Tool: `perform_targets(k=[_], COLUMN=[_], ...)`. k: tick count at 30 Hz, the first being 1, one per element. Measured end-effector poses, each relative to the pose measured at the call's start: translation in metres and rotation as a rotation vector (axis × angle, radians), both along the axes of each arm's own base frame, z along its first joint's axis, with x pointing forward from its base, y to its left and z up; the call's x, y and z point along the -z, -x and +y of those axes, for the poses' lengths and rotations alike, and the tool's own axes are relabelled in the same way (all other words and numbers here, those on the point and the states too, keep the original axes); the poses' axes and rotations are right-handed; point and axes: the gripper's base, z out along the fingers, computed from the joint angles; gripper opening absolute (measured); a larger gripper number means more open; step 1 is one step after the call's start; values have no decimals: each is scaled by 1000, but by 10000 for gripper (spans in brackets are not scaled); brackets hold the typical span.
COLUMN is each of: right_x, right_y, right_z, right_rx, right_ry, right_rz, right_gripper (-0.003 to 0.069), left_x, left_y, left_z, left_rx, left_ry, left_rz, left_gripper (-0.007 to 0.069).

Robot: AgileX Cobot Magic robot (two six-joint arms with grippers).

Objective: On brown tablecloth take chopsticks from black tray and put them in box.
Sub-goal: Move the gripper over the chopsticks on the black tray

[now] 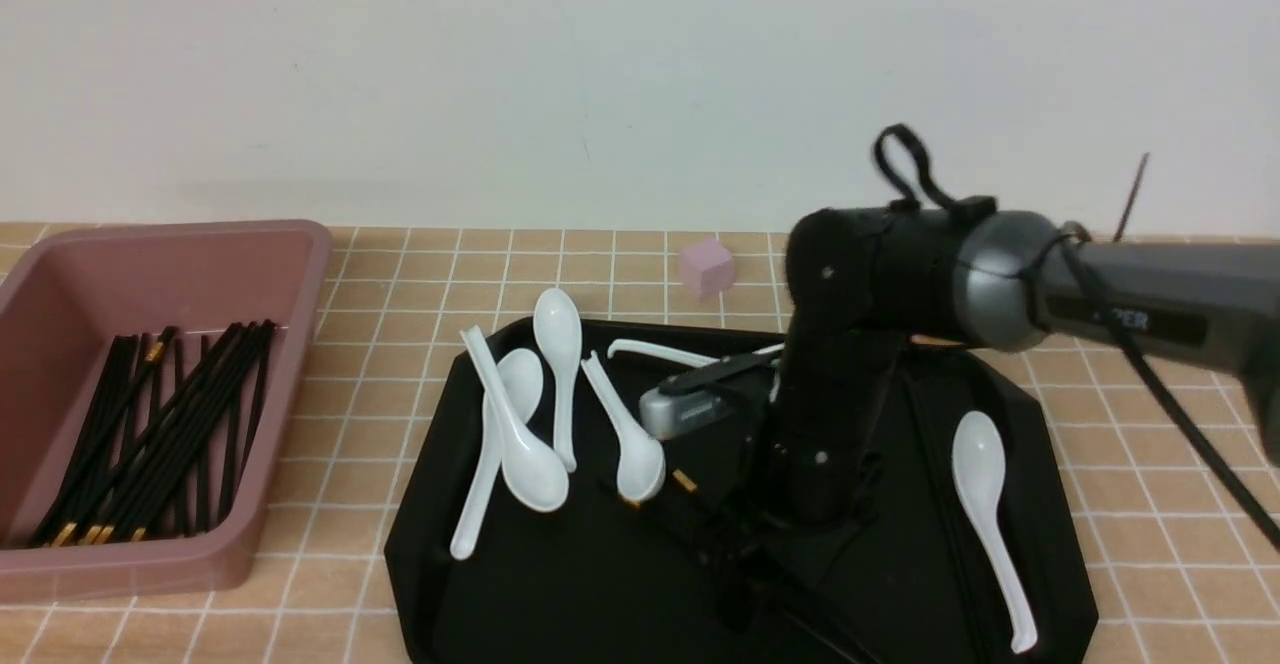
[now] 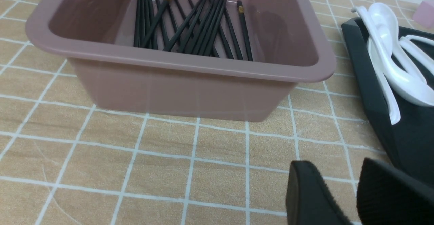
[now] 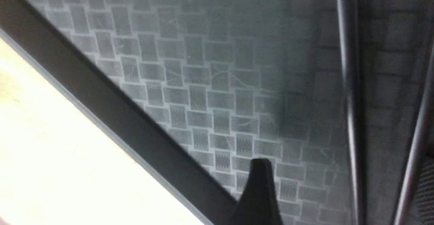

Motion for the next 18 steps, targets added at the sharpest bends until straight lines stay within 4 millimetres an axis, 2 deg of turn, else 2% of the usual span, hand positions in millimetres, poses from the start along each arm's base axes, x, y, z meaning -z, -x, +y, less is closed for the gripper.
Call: perform_targets(k=[6,13,16,18], right_x=[2,10,13,14], right_y=[11,12,10,8], right_z=[16,18,17,16], right_rx=[-81,-105,-118,-129], right_ry=[134,172,197,213], right_rz=[-92,-100,-99,-109], right_gripper=[578,527,426,320], left_x=[0,0,0,0], left_y=[0,0,0,0], left_z=[0,0,0,0], left_rx=[0,0,0,0], left_ry=[0,0,0,0], left_rz=[0,0,0,0], left_gripper=[238,238,238,238])
